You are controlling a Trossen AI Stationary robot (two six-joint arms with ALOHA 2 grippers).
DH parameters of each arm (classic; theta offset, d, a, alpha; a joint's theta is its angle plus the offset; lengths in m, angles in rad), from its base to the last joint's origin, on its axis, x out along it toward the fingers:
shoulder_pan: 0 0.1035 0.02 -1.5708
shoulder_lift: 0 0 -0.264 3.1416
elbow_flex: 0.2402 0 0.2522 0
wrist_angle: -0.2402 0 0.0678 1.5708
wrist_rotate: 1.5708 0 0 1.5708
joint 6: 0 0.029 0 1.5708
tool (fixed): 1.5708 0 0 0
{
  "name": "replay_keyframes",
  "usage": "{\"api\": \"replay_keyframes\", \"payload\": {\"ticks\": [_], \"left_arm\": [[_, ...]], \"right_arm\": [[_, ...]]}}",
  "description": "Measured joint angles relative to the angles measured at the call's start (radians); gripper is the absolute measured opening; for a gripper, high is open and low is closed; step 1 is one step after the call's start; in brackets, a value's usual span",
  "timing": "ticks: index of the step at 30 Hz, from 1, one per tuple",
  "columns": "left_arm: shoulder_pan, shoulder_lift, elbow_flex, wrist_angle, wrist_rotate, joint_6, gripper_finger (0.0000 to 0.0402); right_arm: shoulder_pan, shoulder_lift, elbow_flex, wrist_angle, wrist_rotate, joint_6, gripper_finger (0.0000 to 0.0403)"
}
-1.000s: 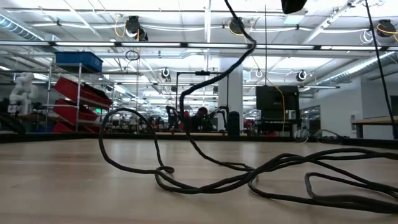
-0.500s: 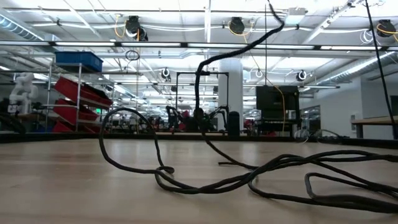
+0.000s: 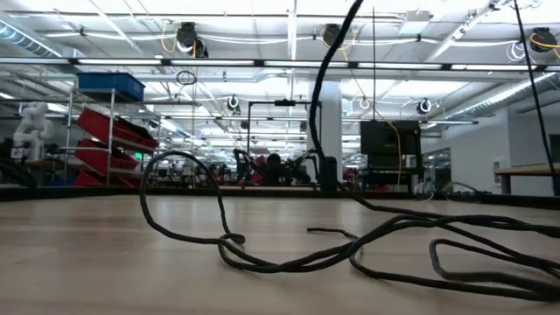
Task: Coil cords
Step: Coil the black wire onto the black spool
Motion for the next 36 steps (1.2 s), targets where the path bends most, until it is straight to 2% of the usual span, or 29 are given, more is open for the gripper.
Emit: {"api": "replay_keyframes", "payload": {"ticks": [7, 16, 28, 36], "left_arm": [[0.000, 0.000, 0.000, -0.035, 0.016, -0.047, 0.0011], [0.000, 0.000, 0.000, -0.095, 0.041, -0.099, 0.0011], [0.016, 0.000, 0.000, -0.100, 0.068, -0.128, 0.0011], [0.028, 0.000, 0.000, -0.105, 0.076, -0.153, 0.0011]], "right_arm": [[0.015, -0.036, 0.000, -0.001, -0.003, -0.009, 0.0000], [0.008, -0.087, 0.003, -0.005, -0.056, -0.044, 0.0000], [0.006, -0.093, 0.243, -0.295, -0.161, -0.072, 0.0000], [0.006, -0.093, 0.308, -0.391, -0.164, -0.073, 0.0000]]}}
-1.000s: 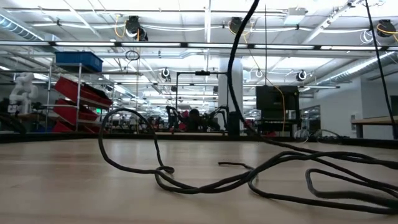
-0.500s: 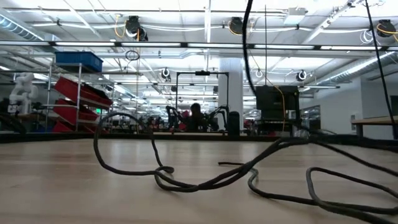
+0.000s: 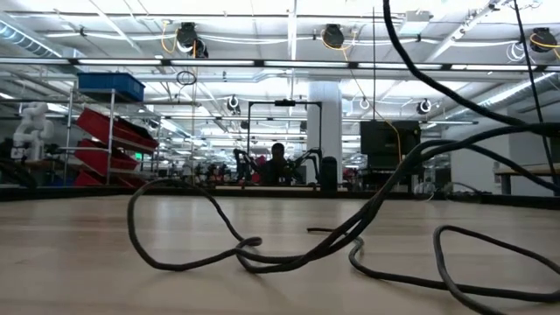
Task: Coil cords
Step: Coil the black wire onto the black spool
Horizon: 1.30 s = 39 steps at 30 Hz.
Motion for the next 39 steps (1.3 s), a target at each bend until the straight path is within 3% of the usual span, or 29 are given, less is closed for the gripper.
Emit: {"api": "replay_keyframes", "payload": {"ticks": [12, 24, 32, 39], "left_arm": [[0.001, 0.000, 0.000, -0.043, 0.009, -0.064, 0.0011], [0.006, 0.000, 0.000, -0.044, 0.152, -0.078, 0.0011], [0.017, 0.051, 0.000, 0.010, 0.346, -0.045, 0.0011], [0.046, 0.091, 0.000, 0.077, 0.412, 0.084, 0.0011]], "right_arm": [[-0.015, 0.000, 0.016, 0.005, -0.049, -0.039, 0.0000], [-0.073, 0.000, 0.072, 0.004, -0.132, -0.126, 0.0000], [-0.143, 0.001, 0.101, 0.012, -0.374, -0.207, 0.0000], [-0.210, 0.001, 0.101, 0.019, -0.472, -0.252, 0.0000]]}}
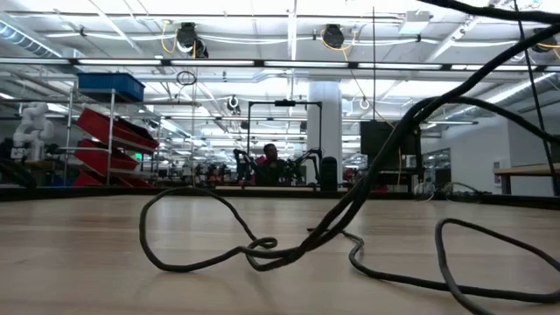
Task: Coil cords
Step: Coil the black wire onto the black spool
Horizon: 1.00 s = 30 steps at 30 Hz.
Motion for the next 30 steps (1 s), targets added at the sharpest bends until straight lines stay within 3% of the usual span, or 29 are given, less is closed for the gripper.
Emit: {"api": "replay_keyframes", "payload": {"ticks": [15, 30], "left_arm": [[-0.004, 0.003, 0.000, 0.048, -0.005, 0.315, 0.0004], [-0.009, 0.007, 0.000, 0.092, 0.000, 0.502, 0.0002]], "right_arm": [[-0.102, 0.044, 0.000, 0.001, -0.075, -0.087, 0.0000], [-0.150, 0.095, 0.000, 0.013, -0.146, -0.062, 0.0000]]}}
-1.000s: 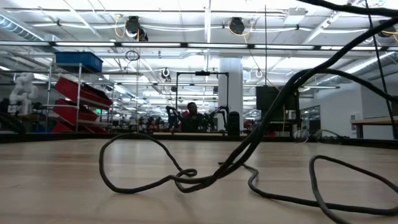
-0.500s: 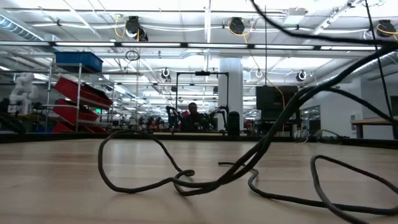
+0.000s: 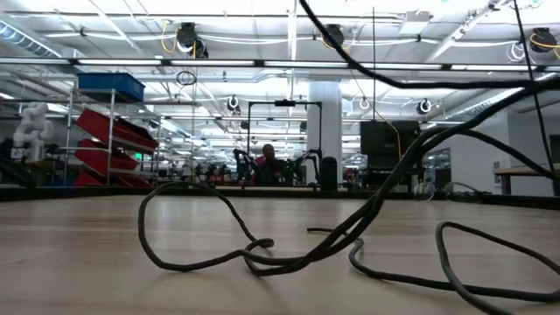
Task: Coil cords
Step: Coil the black wire onto the black spool
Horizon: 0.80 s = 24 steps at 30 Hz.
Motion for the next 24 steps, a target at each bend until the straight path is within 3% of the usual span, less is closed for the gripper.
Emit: {"api": "replay_keyframes", "payload": {"ticks": [13, 19, 24], "left_arm": [[-0.056, 0.000, 0.000, 0.091, -0.020, 0.212, 0.0001], [-0.075, 0.000, 0.000, 0.155, -0.113, 0.288, 0.0001], [-0.100, 0.000, 0.000, 0.201, -0.268, 0.317, 0.0002]], "right_arm": [[-0.014, 0.018, 0.000, -0.007, -0.032, 0.022, 0.0000], [-0.019, 0.026, 0.000, -0.030, -0.060, 0.055, 0.0000], [-0.018, 0.026, 0.000, -0.064, -0.061, 0.059, 0.0000]]}}
